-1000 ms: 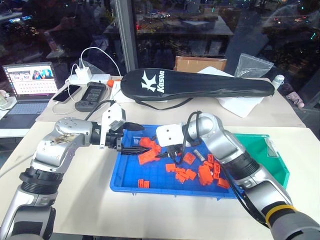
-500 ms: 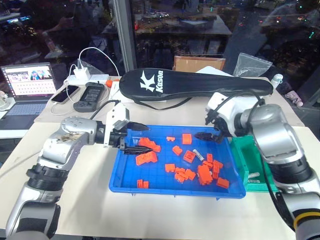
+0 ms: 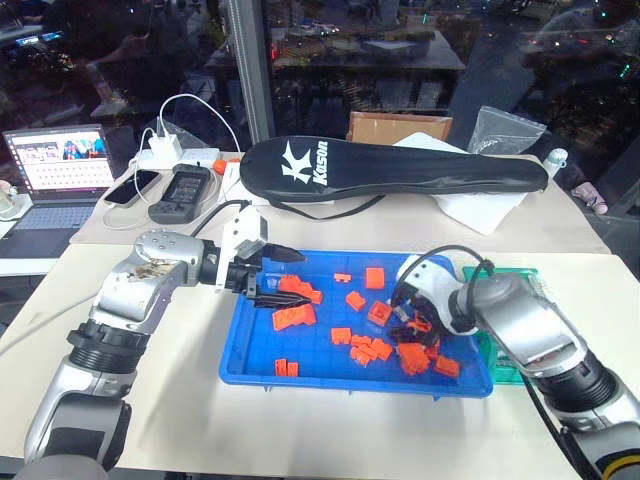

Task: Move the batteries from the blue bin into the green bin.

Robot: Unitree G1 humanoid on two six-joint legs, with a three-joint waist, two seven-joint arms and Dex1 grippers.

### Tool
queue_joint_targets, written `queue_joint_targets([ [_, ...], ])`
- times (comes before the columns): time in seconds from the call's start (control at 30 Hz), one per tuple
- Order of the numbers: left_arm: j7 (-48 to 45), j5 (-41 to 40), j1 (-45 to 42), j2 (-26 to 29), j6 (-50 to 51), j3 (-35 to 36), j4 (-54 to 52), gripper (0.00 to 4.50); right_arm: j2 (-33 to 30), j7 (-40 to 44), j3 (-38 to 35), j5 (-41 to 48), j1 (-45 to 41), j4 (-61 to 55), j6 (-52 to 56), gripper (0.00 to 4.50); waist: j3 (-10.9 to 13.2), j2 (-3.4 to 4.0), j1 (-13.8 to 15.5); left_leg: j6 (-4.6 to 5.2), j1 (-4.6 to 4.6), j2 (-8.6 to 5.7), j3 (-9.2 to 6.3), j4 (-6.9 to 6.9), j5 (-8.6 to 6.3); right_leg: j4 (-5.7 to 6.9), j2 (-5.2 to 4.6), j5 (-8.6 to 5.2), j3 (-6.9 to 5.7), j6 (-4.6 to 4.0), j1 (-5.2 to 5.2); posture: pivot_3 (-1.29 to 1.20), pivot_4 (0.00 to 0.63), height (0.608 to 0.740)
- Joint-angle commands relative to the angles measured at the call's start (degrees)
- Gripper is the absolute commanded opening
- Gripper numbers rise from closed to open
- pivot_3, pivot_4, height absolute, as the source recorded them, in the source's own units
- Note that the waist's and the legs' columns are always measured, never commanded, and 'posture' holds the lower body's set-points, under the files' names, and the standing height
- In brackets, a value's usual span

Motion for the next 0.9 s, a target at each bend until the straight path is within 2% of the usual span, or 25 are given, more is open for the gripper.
queue_joint_targets([
  [0.03, 0.1, -0.2, -0.9, 0.4, -0.5, 1.2, -1.6, 4.50, -1.0, -2.3, 1.7, -0.9, -0.7, 2.3, -6.3, 3.81, 0.0, 0.00, 0.0, 0.00, 0.02, 0.00, 0.00, 0.00, 0.00, 0.00, 0.00, 0.00, 0.00, 0.00, 0.01, 0.00, 0.150, 0.731],
  [0.3, 1.0, -0.4, 0.0, 0.9, 0.1, 1.7, -3.0, 4.50, 1.4, -2.6, 3.0, -0.1, -1.8, 11.3, -12.1, 1.04, 0.0, -0.02, 0.0, 0.00, 0.03, 0.00, -0.01, 0.00, 0.00, 0.00, 0.00, 0.00, 0.00, 0.01, 0.04, 0.00, 0.150, 0.731],
  [0.37, 1.1, -0.5, 0.2, 1.1, 0.3, 1.8, -3.2, 4.50, 1.2, -1.8, 2.7, 0.8, -1.8, 10.9, -12.1, 0.41, 0.0, -0.02, 0.0, 0.00, 0.03, 0.00, -0.01, 0.01, 0.00, -0.01, 0.00, 0.00, 0.00, 0.01, 0.05, 0.00, 0.150, 0.731],
  [0.4, 1.1, -0.6, 0.2, 1.1, 0.4, 1.8, -3.4, 4.50, 0.8, -1.4, 2.4, 1.1, -2.0, 10.1, -12.3, 0.27, 0.0, -0.03, 0.0, 0.00, 0.03, 0.00, -0.01, 0.01, 0.00, -0.01, 0.00, 0.00, 0.00, 0.01, 0.05, 0.00, 0.150, 0.731],
  [0.5, 1.2, -0.8, 0.2, 1.1, 0.7, 1.9, -3.5, 4.50, 0.2, -1.1, 0.0, 1.9, -3.4, 8.4, -11.6, 0.27, 0.0, -0.03, 0.1, 0.00, 0.03, 0.00, -0.01, 0.01, 0.00, -0.01, 0.00, 0.00, 0.00, 0.01, 0.05, 0.00, 0.150, 0.731],
  [0.57, 1.1, -1.1, 0.1, 1.0, 0.8, 1.8, -3.5, 4.50, -1.8, 2.4, -2.4, 3.5, -3.6, 6.4, -18.9, 0.27, 0.0, -0.01, 0.1, 0.00, 0.02, 0.00, -0.01, 0.01, 0.00, -0.01, 0.00, 0.00, 0.00, 0.01, 0.03, 0.00, 0.150, 0.731],
  [0.63, 0.3, -1.3, -0.4, 1.0, 0.8, 1.5, -3.3, 4.50, -7.4, 6.2, -4.9, 4.8, -4.0, 4.3, -20.7, 0.27, 0.0, 0.02, 0.2, 0.00, -0.01, 0.00, -0.01, 0.00, 0.00, -0.02, 0.00, -0.01, 0.00, 0.01, 0.01, 0.00, 0.150, 0.731],
  [0.7, -0.5, -1.3, -1.3, 0.8, 0.7, 1.2, -2.6, 4.50, -11.3, 8.4, -10.7, 6.8, -4.1, 4.2, -23.7, 0.27, 0.0, 0.02, 0.4, 0.00, -0.06, -0.01, -0.01, -0.01, 0.00, -0.06, 0.00, -0.02, -0.01, 0.04, 0.01, 0.00, 0.150, 0.731],
  [0.77, -1.1, -1.0, -2.5, 0.2, 0.1, 0.8, -1.5, 4.50, -14.7, 9.6, -16.2, 9.2, -3.6, 3.9, -22.0, 0.27, 0.0, 0.01, 0.5, 0.00, -0.07, -0.01, -0.01, 0.00, 0.00, -0.11, -0.01, -0.04, -0.04, 0.07, 0.02, 0.00, 0.150, 0.731],
  [0.9, -2.1, -0.9, -4.3, -1.6, -0.3, -0.1, 0.1, 4.50, -21.2, 11.7, -26.8, 12.4, 4.3, 2.5, -20.9, 0.27, 0.0, -0.03, 0.5, 0.00, -0.04, -0.01, -0.03, -0.03, 0.00, -0.13, -0.02, -0.04, -0.05, 0.07, 0.08, 0.00, 0.150, 0.731],
])
